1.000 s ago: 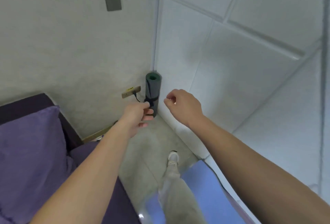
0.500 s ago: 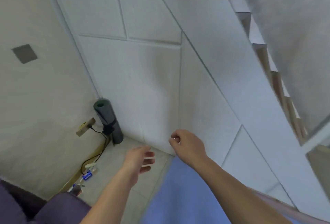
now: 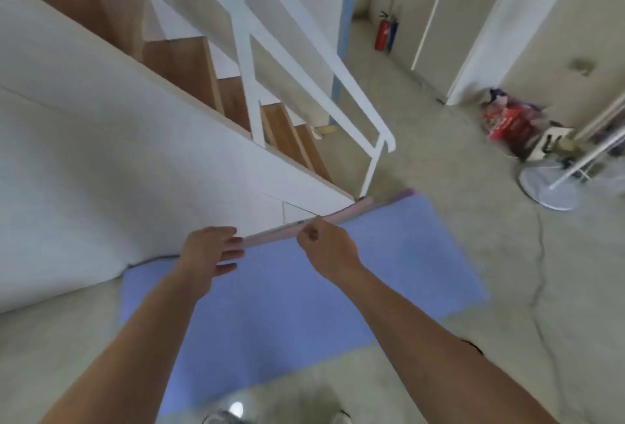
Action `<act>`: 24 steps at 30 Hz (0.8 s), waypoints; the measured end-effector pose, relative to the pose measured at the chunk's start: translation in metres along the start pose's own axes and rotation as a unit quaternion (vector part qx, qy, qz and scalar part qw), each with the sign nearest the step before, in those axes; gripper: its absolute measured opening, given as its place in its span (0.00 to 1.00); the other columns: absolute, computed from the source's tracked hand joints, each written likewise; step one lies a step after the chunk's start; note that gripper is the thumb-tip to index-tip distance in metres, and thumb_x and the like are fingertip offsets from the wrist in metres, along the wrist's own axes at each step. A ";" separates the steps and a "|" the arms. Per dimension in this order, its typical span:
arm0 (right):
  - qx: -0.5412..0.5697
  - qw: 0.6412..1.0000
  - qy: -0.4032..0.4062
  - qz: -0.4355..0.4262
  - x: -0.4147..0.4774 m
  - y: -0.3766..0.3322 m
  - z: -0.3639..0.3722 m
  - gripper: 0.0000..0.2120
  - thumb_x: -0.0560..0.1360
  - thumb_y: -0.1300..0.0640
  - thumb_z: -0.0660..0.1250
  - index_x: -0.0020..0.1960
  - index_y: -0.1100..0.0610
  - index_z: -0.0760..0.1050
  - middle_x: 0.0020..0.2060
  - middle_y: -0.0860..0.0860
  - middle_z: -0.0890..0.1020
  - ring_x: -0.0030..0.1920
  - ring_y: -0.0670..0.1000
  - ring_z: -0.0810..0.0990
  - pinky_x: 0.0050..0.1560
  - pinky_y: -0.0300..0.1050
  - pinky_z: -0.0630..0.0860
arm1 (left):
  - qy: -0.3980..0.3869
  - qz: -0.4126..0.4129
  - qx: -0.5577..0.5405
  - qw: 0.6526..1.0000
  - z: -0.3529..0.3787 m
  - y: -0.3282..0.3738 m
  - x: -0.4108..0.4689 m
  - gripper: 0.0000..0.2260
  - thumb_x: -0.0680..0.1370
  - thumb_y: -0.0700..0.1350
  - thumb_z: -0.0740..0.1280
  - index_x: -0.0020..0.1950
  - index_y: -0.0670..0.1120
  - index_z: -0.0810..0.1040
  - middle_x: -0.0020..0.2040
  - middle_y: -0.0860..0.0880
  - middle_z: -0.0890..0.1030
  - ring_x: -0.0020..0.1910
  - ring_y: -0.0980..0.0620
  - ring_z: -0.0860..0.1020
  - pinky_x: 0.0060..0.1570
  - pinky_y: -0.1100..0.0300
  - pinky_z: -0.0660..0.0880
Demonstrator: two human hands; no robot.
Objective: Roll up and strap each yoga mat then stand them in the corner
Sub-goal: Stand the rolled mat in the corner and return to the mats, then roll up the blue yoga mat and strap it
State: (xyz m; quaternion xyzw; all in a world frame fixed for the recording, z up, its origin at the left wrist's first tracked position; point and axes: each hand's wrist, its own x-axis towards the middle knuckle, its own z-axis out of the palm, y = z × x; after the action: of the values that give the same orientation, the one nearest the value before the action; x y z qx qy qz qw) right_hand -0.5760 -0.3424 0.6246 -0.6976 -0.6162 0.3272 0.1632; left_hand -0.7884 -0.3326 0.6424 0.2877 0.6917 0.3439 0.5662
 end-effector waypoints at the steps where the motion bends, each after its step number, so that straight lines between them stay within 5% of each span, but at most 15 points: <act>1: 0.002 1.000 0.014 0.025 -0.004 0.024 -0.017 0.10 0.80 0.46 0.58 0.49 0.51 0.75 0.43 0.47 0.81 0.44 0.51 0.79 0.44 0.47 0.76 | -0.022 -0.005 0.010 1.000 0.034 0.002 -0.002 0.06 0.81 0.42 0.65 0.56 0.42 0.78 0.46 0.44 0.83 0.43 0.44 0.82 0.43 0.53 0.76; 5: 0.040 0.991 0.049 0.117 -0.011 0.110 -0.070 0.10 0.79 0.45 0.59 0.51 0.49 0.76 0.45 0.46 0.81 0.45 0.51 0.80 0.47 0.49 0.79 | -0.101 -0.011 0.071 0.992 0.150 0.008 -0.005 0.05 0.81 0.43 0.65 0.53 0.43 0.78 0.48 0.44 0.84 0.45 0.43 0.83 0.47 0.51 0.78; 11: 0.061 0.969 0.086 0.221 -0.009 0.212 -0.128 0.09 0.78 0.45 0.61 0.51 0.48 0.76 0.45 0.45 0.81 0.46 0.51 0.79 0.40 0.43 0.72 | -0.185 -0.023 0.127 0.974 0.291 0.023 0.013 0.05 0.81 0.43 0.66 0.54 0.44 0.78 0.51 0.42 0.85 0.46 0.43 0.83 0.54 0.48 0.78; 18: 0.070 0.942 0.120 0.305 0.035 0.306 -0.184 0.08 0.78 0.47 0.61 0.50 0.49 0.76 0.43 0.45 0.81 0.45 0.50 0.78 0.40 0.43 0.72 | -0.277 -0.015 0.161 0.947 0.436 0.040 0.042 0.10 0.79 0.44 0.66 0.59 0.42 0.78 0.49 0.44 0.85 0.45 0.45 0.83 0.47 0.52 0.76; 24: 0.103 0.926 0.119 0.343 0.079 0.387 -0.224 0.09 0.77 0.47 0.60 0.50 0.49 0.77 0.44 0.47 0.81 0.46 0.52 0.79 0.44 0.45 0.75 | -0.296 -0.017 0.209 0.932 0.535 0.047 0.059 0.05 0.81 0.42 0.65 0.47 0.52 0.75 0.48 0.44 0.83 0.46 0.44 0.82 0.50 0.51 0.75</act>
State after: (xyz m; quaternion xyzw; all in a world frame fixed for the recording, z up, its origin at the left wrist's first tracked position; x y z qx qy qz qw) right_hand -0.1352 -0.2996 0.5248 -0.8793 -0.2784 0.3395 0.1847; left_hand -0.2750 -0.1778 0.5796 0.4763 0.5539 0.0809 0.6780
